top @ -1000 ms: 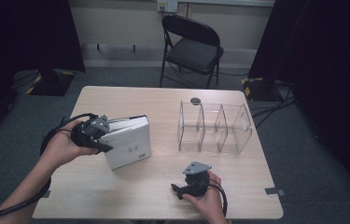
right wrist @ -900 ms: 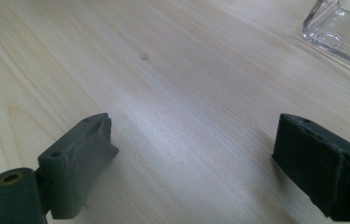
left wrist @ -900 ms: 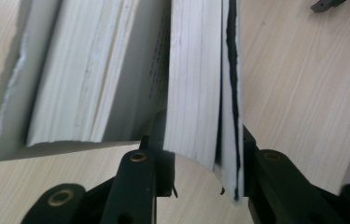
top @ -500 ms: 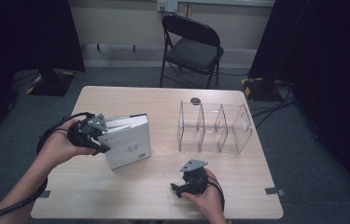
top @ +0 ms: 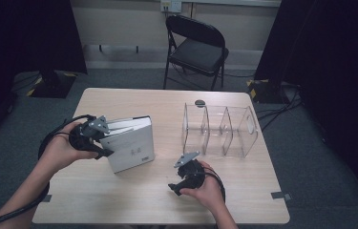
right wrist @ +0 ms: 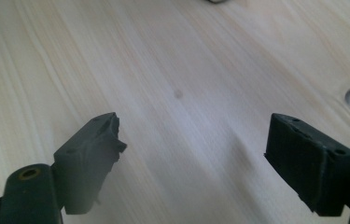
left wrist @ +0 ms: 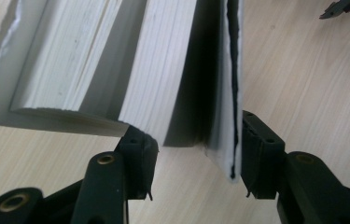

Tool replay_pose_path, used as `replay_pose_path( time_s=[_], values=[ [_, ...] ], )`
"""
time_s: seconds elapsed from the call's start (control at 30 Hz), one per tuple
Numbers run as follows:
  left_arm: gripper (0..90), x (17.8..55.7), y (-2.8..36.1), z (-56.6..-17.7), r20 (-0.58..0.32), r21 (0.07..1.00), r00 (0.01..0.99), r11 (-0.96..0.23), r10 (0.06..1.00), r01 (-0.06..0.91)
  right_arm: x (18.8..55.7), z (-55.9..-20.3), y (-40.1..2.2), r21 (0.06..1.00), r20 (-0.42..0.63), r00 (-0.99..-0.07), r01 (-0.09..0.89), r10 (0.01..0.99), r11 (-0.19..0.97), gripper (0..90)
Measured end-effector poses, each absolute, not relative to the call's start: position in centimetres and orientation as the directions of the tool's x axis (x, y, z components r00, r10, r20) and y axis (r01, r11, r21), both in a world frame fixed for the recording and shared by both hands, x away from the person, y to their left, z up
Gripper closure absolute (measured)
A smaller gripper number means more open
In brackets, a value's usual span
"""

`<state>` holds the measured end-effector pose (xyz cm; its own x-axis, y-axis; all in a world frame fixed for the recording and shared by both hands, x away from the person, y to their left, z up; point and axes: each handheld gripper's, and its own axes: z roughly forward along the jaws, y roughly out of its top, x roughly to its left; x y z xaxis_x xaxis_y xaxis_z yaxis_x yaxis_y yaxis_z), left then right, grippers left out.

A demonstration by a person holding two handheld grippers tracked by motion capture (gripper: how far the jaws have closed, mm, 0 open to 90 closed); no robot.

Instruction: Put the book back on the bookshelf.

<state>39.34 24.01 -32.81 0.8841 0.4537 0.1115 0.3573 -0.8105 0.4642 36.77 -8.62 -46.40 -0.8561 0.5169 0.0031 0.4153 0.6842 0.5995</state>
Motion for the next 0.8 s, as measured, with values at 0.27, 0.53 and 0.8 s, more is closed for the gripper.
replay_pose_path(
  time_s=[0.27,0.53,0.8],
  values=[
    [47.1,39.1,24.1,-33.6,0.097,0.475,0.880,-0.799,0.464,0.369,38.3,-44.3,-7.3,0.572,-0.022,-0.885,0.370,0.465,0.732,18.6],
    [39.3,38.9,24.5,-34.0,0.092,0.484,0.872,-0.787,0.481,0.383,39.7,-42.3,-6.1,0.560,-0.028,-0.905,0.339,0.426,0.756,18.5],
    [30.1,38.5,25.4,-34.6,0.084,0.487,0.852,-0.767,0.517,0.418,41.0,-40.2,-5.4,0.544,-0.034,-0.918,0.314,0.394,0.778,18.1]
  ],
)
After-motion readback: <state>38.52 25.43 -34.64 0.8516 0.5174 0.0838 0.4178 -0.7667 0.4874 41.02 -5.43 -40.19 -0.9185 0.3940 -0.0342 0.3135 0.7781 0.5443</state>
